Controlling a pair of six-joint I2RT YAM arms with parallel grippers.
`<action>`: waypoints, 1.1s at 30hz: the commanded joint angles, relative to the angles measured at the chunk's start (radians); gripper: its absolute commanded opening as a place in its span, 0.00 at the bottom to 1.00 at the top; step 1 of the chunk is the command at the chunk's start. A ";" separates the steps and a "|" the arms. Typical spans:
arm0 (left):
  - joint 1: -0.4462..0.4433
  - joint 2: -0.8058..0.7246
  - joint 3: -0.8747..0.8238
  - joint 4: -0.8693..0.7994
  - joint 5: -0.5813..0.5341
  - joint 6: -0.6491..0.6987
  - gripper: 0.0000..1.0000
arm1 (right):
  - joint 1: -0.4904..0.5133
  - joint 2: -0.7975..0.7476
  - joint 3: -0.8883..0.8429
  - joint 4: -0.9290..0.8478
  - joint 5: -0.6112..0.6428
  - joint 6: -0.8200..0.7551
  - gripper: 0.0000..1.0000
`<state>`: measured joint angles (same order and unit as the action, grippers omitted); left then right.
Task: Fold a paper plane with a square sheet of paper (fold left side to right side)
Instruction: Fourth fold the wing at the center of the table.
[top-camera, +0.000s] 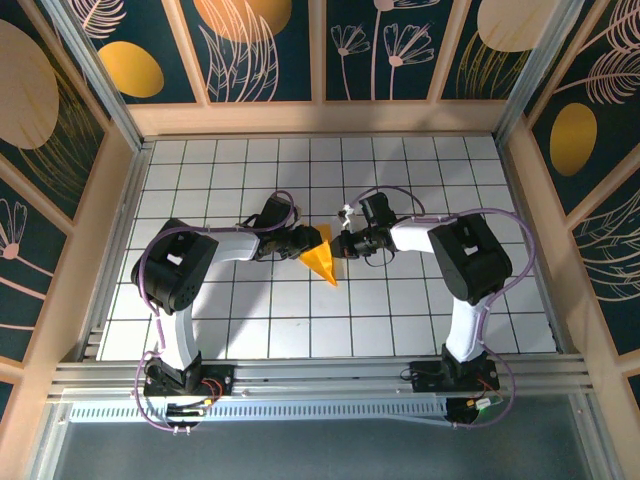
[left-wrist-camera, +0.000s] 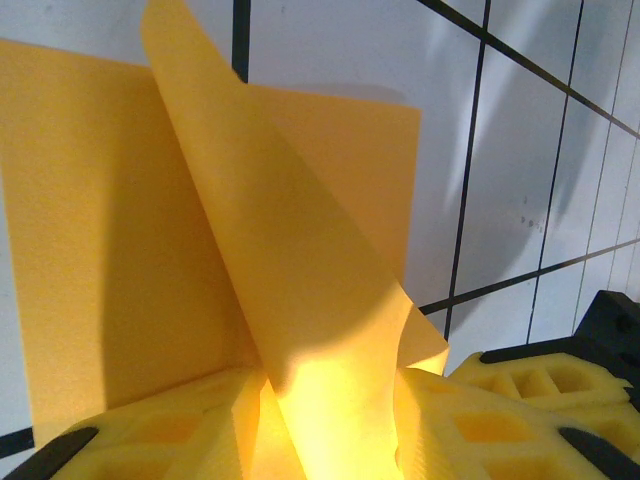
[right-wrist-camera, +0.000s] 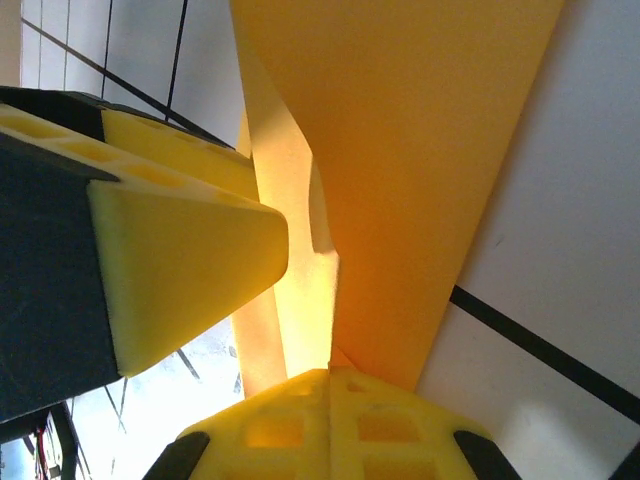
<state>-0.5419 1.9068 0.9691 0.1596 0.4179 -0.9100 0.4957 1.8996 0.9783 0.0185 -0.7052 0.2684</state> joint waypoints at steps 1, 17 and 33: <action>0.005 0.037 -0.002 -0.071 -0.050 0.025 0.40 | 0.006 -0.020 0.017 -0.015 -0.021 -0.006 0.00; 0.003 0.035 -0.003 -0.071 -0.050 0.025 0.40 | 0.007 0.027 0.032 -0.040 0.043 -0.024 0.00; 0.003 0.004 -0.003 -0.069 -0.042 0.020 0.43 | 0.008 0.080 0.040 -0.105 0.112 -0.038 0.00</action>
<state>-0.5426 1.9060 0.9710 0.1596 0.4179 -0.9100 0.4965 1.9396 1.0119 -0.0322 -0.6628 0.2596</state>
